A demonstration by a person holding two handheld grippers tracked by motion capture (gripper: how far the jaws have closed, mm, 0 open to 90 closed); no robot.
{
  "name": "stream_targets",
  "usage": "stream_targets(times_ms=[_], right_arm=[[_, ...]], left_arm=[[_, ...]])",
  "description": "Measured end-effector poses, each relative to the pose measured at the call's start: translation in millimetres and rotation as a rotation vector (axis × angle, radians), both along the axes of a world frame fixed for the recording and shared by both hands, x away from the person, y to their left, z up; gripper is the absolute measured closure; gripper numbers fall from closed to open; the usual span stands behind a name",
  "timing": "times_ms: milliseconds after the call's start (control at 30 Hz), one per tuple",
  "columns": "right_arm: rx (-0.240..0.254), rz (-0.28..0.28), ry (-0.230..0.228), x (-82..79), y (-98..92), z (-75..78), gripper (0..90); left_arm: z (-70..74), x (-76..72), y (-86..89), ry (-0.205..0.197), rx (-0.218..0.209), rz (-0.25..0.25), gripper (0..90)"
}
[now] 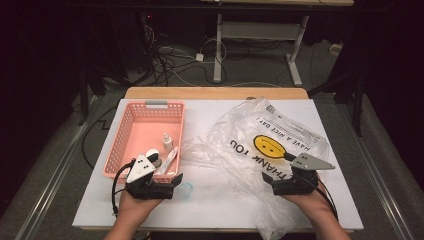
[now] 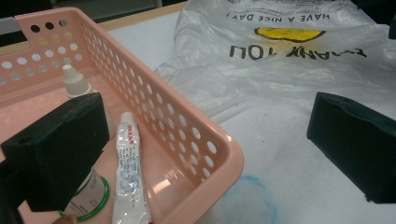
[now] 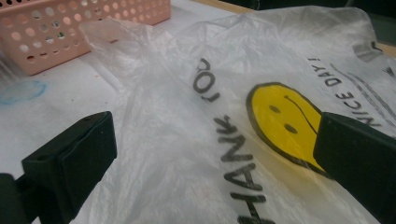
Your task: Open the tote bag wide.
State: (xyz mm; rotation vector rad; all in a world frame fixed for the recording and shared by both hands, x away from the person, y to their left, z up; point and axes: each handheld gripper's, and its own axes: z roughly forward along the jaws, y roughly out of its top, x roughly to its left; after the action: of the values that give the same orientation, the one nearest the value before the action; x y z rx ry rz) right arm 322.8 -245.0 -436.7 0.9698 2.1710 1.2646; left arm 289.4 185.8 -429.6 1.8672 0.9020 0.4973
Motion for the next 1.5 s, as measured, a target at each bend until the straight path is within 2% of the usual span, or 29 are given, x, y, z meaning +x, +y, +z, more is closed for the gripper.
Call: stream_targets(times_ms=[67,200,267,367,433,500,600,767,900,1000,1067,1133,1233,1333,1500], right_arm=[[-0.01,0.005,-0.008,4.1,5.7,2.6,0.0],[0.002,0.016,-0.01,12.8,14.8,8.9,0.0],[-0.004,0.029,-0.007,15.9,19.4,10.3,1.4],[-0.003,0.071,0.01,14.3,27.0,5.5,5.4],[-0.021,0.096,0.041,14.3,33.7,0.7,6.8],[-0.029,0.105,0.051,13.7,38.0,-2.6,13.2],[-0.049,0.129,0.072,14.1,44.2,-7.3,17.9],[-0.071,0.173,0.106,12.0,51.4,-13.5,36.1],[-0.107,0.208,0.137,8.0,55.3,-19.5,43.5],[-0.133,0.225,0.151,6.2,55.9,-24.9,42.3],[-0.145,0.229,0.149,5.1,57.3,-28.5,35.3],[-0.164,0.24,0.168,5.7,60.4,-32.9,31.0],[-0.203,0.25,0.172,8.2,63.0,-38.6,31.0],[-0.22,0.232,0.171,7.9,62.8,-39.8,39.2],[-0.204,0.204,0.15,8.4,55.8,-34.3,57.6]], left_arm=[[0.5,0.8,-0.7,-0.006,-0.003,0.003,0.0],[0.1,1.5,-0.6,-0.006,-0.019,0.002,0.0],[-0.6,0.9,-0.1,-0.007,-0.013,-0.001,0.0],[-1.2,0.0,2.9,-0.006,-0.016,0.0,0.0],[-1.3,-0.3,5.1,-0.003,-0.026,0.006,0.0],[-1.3,-1.6,7.2,-0.003,-0.02,0.01,0.0],[0.0,-5.5,10.2,-0.009,-0.022,0.022,0.0],[0.3,-12.2,13.1,-0.01,-0.024,0.036,0.0],[-0.3,-15.6,13.8,-0.007,-0.016,0.041,0.0],[-0.9,-16.6,14.4,-0.005,-0.014,0.044,0.0],[-1.8,-16.3,15.1,-0.003,-0.012,0.044,0.0],[-2.6,-14.5,14.9,0.004,-0.014,0.043,0.0],[-2.7,-12.6,13.5,0.005,-0.015,0.039,0.0],[-3.0,-13.1,12.4,0.004,-0.006,0.03,0.0],[-3.0,-13.2,12.0,0.006,-0.008,0.026,0.0]])
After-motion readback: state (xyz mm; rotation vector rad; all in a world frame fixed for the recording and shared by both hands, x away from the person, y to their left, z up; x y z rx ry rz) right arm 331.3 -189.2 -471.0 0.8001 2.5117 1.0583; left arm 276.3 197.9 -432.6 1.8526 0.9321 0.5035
